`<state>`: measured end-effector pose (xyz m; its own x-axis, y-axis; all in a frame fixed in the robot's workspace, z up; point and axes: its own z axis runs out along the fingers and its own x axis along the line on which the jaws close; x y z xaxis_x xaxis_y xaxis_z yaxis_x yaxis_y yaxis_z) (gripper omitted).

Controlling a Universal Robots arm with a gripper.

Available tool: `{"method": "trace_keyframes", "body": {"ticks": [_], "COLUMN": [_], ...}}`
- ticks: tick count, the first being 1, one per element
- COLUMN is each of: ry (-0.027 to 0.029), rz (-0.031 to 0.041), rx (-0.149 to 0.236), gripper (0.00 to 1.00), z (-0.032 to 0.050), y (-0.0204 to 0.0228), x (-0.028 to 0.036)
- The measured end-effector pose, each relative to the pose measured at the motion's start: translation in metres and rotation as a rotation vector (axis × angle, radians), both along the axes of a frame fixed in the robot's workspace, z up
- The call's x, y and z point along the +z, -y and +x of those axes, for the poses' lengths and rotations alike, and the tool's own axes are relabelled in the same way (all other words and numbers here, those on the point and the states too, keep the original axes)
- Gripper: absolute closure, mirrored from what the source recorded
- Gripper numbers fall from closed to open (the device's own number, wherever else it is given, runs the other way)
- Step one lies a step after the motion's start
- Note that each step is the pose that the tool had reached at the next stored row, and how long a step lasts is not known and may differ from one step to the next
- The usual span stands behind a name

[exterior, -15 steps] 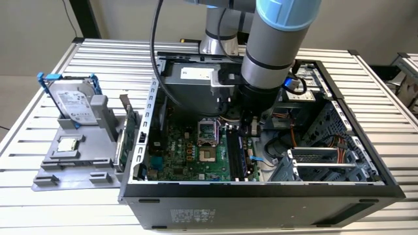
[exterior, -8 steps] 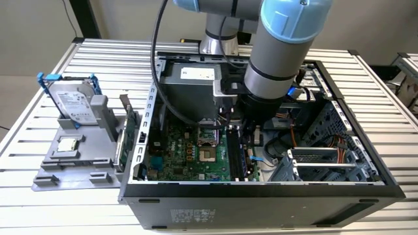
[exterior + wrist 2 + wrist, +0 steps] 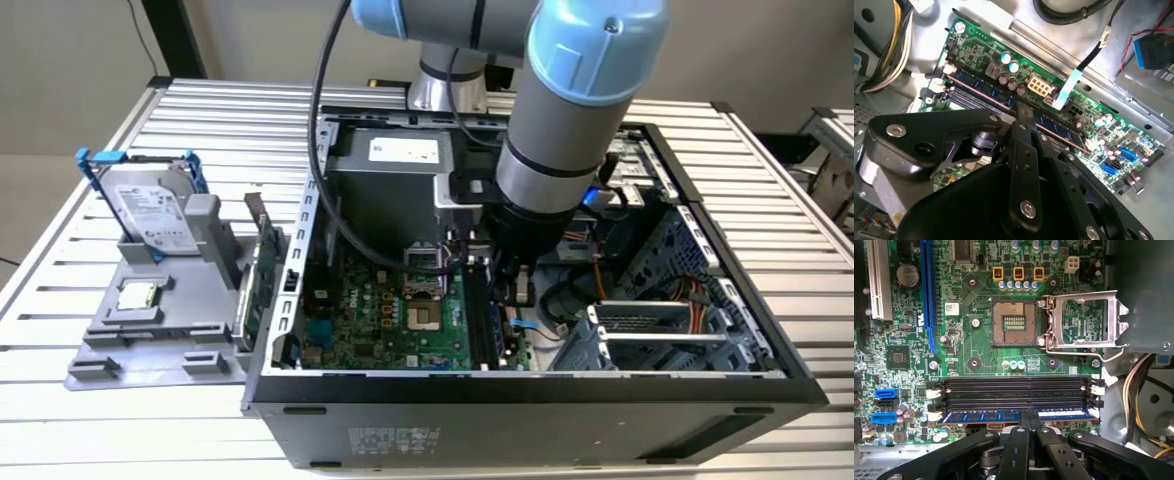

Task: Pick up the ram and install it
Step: 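Press down the ram until it locks into place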

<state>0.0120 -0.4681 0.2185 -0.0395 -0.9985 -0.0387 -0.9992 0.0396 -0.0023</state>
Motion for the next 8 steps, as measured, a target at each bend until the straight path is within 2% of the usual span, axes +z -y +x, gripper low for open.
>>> {"method": "trace_keyframes", "body": {"ticks": [1, 2, 3, 4, 8], "ry": [0.0, -0.0005, 0.0005, 0.001, 0.0004], "rz": [0.0001, -0.002, 0.002, 0.0047, 0.0022], "rx": [0.0, 0.0, 0.0, -0.001, -0.001], "gripper": [1.0, 1.0, 1.0, 1.0, 1.0], "z": [0.0, -0.0001, -0.0001, -0.0001, -0.0003], "y": [0.0, -0.0005, -0.0008, -0.0009, -0.0004], "x": [-0.0019, 0.0001, 0.0029, 0.0061, 0.0252]}}
